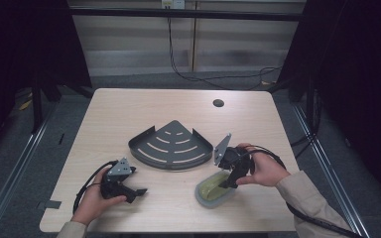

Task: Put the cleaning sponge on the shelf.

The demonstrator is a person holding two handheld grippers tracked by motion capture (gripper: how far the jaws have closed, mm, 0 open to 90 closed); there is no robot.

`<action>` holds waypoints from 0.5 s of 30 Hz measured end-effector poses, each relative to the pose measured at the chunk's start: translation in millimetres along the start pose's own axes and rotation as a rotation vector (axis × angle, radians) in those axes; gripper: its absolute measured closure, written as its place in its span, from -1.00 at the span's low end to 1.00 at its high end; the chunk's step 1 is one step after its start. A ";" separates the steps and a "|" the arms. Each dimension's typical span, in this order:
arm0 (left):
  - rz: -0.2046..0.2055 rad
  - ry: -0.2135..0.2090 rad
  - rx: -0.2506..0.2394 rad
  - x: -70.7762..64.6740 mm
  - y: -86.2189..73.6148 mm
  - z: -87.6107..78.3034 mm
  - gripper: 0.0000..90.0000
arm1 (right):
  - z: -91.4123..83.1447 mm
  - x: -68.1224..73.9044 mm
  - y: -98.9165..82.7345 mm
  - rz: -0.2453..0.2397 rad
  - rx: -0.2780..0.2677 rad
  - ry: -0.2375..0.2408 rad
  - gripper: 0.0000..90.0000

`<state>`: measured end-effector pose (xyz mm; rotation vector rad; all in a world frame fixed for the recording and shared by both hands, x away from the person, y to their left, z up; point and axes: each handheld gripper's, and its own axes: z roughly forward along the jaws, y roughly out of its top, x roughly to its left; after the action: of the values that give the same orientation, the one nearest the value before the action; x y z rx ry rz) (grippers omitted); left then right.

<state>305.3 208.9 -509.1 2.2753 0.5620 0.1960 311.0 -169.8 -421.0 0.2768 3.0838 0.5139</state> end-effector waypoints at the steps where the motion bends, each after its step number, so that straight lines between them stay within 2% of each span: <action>1: 0.000 0.000 0.000 0.0 0.0 0.0 -0.79 | 1.6 -0.1 1.5 -0.015 0.004 0.003 -0.25; 4: 0.000 0.000 0.000 0.0 0.0 0.0 -0.79 | 2.8 0.0 2.8 -0.021 0.009 0.010 -0.19; 5: 0.000 0.000 0.000 0.0 0.0 0.0 -0.79 | 4.8 0.4 4.7 -0.041 0.016 0.015 -0.13; 10: 0.000 0.000 0.000 0.0 0.0 0.0 -0.79 | 9.1 0.3 8.9 -0.066 0.033 0.022 -0.02; 15: 0.000 -0.002 -0.002 0.1 -0.1 0.1 -0.79 | 15.8 1.3 14.8 -0.108 0.076 0.041 0.13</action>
<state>305.4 208.9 -509.3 2.2731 0.5602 0.1942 312.8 -150.7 -431.2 0.1009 3.1403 0.4054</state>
